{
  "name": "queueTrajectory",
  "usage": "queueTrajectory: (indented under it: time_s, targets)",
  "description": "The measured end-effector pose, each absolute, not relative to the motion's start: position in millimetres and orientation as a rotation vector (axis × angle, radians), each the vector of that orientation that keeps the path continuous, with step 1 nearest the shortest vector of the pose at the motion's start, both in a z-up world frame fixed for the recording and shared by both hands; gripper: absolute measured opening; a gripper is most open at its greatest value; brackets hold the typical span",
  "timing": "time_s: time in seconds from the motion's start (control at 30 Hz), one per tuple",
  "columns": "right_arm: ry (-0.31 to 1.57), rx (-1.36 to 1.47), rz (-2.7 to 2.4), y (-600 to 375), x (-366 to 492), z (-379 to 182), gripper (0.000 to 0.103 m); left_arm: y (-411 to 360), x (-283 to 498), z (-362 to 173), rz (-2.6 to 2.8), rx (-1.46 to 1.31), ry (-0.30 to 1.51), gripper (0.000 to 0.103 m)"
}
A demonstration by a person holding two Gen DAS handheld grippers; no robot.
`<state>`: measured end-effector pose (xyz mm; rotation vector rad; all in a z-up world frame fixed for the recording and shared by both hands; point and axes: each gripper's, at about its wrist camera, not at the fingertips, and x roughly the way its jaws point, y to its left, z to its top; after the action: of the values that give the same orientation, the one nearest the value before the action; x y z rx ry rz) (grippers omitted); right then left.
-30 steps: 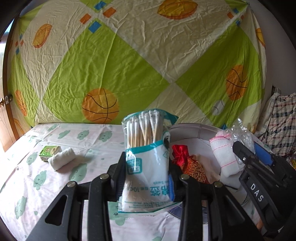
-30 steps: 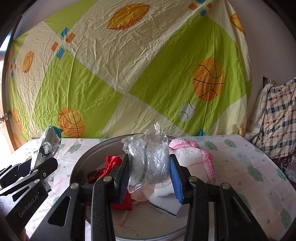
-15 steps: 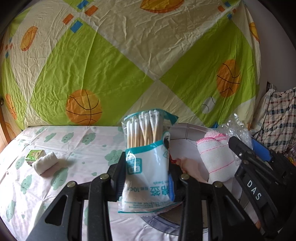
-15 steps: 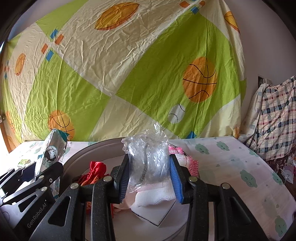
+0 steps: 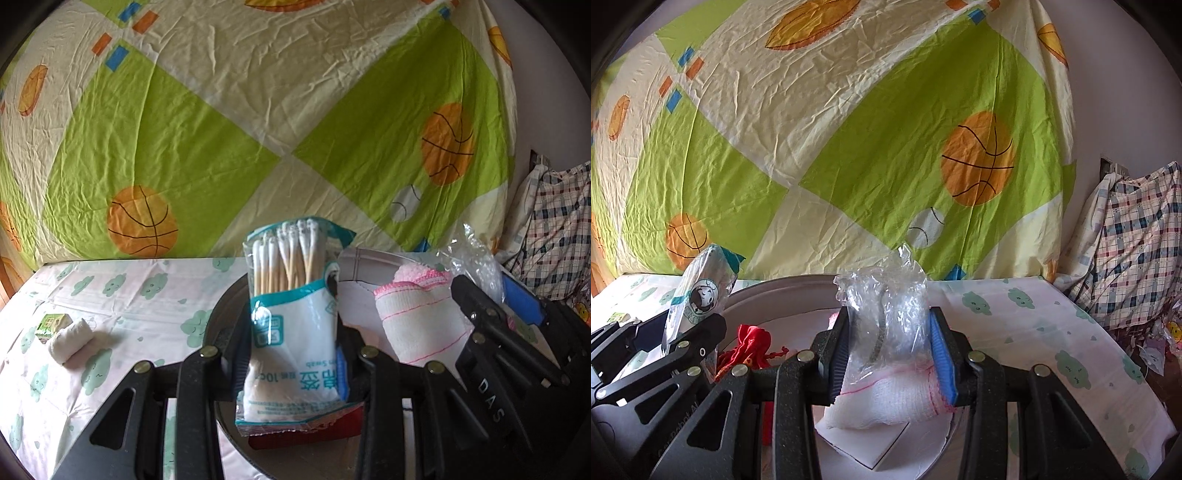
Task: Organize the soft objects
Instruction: 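Lower the swab pack into the tin and open the left tool while the right tool lowers the bag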
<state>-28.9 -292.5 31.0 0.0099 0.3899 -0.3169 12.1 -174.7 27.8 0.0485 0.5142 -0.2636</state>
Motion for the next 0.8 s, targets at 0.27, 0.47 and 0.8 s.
queueTrajectory:
  time_s: [0.27, 0.47, 0.8]
  targets:
    - [0.419, 0.013, -0.333, -303, -18, 28, 0.044, -178, 21, 22, -0.255, 0.051, 0.552, 0.035]
    - [0.438, 0.013, -0.339, -306, -11, 27, 0.044, -180, 26, 23, -0.250, 0.054, 0.572, 0.036]
    - [0.486, -0.001, -0.337, -311, 3, 21, 0.044, -181, 35, 18, -0.234, 0.085, 0.627, 0.035]
